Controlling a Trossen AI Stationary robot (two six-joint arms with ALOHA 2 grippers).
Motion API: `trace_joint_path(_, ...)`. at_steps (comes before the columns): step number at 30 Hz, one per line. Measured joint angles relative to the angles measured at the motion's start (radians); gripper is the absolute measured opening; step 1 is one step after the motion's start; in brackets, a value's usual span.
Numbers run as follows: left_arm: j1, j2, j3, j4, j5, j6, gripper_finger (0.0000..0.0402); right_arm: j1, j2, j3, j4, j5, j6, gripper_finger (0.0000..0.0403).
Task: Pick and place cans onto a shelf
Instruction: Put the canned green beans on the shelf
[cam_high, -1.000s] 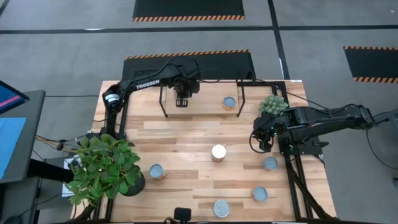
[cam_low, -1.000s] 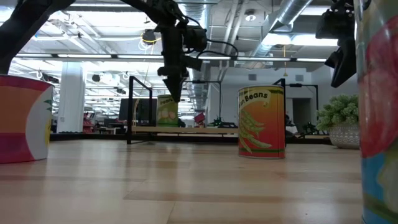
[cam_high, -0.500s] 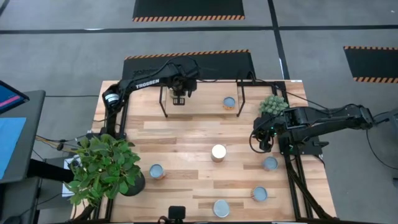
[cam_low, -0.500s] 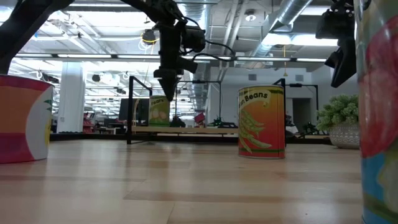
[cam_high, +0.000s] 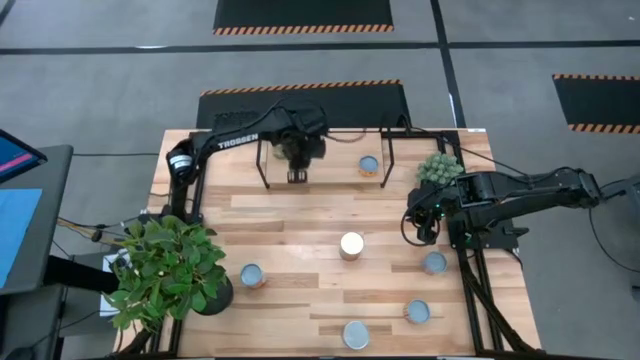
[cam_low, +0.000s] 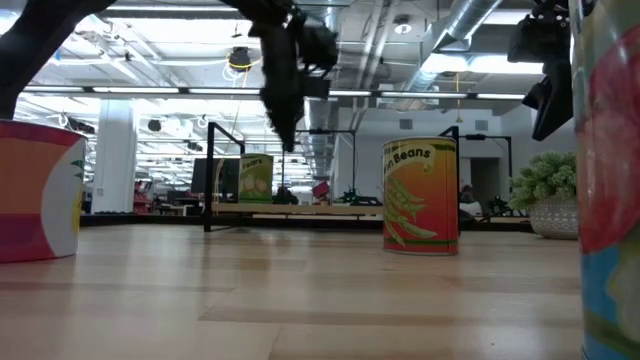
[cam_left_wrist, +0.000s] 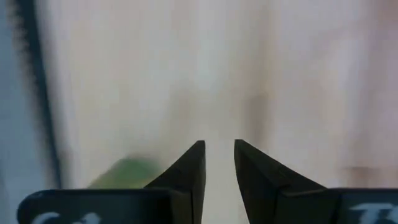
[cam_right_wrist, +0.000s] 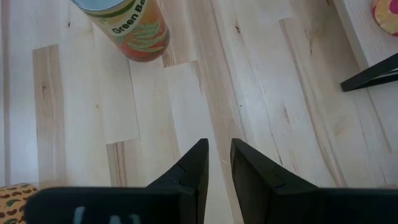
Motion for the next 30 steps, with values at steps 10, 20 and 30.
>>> trace_joint_path(10, -0.220, 0.000, 0.189, -0.143, 0.035, -0.024, 0.0072, 0.000, 0.000, 0.000, 0.000, 0.000, 0.000, 0.0095)
trace_joint_path(20, -0.304, -0.001, 0.231, -0.257, -0.010, 0.108, 0.0072, 0.002, 0.039, 0.000, 0.304, -0.018, -0.006, 0.0095)
trace_joint_path(30, -0.036, -0.020, 0.230, -0.341, 0.213, 0.086, 0.0072, 0.001, 0.150, 0.034, 0.522, -0.074, -0.070, 0.0095)
